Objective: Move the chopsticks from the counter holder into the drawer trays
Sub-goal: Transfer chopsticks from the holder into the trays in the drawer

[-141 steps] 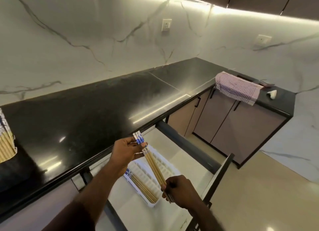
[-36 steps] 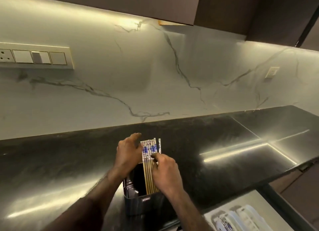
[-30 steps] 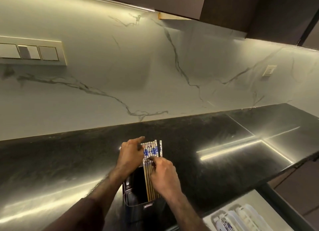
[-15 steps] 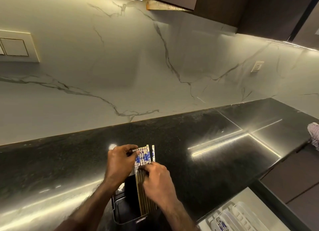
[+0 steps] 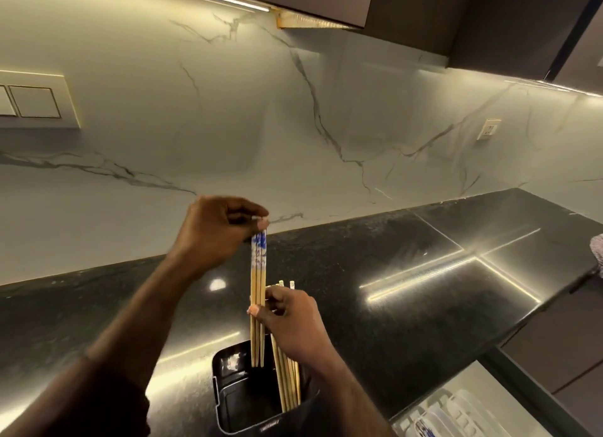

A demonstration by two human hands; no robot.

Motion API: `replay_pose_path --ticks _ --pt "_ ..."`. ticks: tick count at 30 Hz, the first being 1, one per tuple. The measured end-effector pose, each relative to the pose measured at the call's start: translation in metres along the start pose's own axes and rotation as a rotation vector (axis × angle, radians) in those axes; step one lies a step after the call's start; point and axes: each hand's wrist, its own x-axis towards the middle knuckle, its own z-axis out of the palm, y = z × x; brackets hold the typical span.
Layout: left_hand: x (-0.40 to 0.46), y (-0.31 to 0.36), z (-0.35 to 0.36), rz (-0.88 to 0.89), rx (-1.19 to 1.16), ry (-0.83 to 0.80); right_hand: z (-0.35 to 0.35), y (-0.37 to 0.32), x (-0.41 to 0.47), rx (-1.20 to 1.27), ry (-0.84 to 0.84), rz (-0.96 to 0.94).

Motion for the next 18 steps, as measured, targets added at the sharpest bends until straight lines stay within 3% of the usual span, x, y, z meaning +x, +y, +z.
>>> replay_pose_path --ticks 6,12,18 --pt "0.019 0.062 -0.019 0.147 -0.203 0.028 -0.025 -0.010 -0.011 0.376 -0.140 -0.007" --pt "0.013 0.083 0.004 0.134 -0.304 0.051 -0.069 0.001 -0.044 0.436 -0.224 0.079" --pt "-0.022 0.112 0.074 0.146 -0.324 0.066 -0.132 0.022 -0.106 0.359 -0.102 0.159"
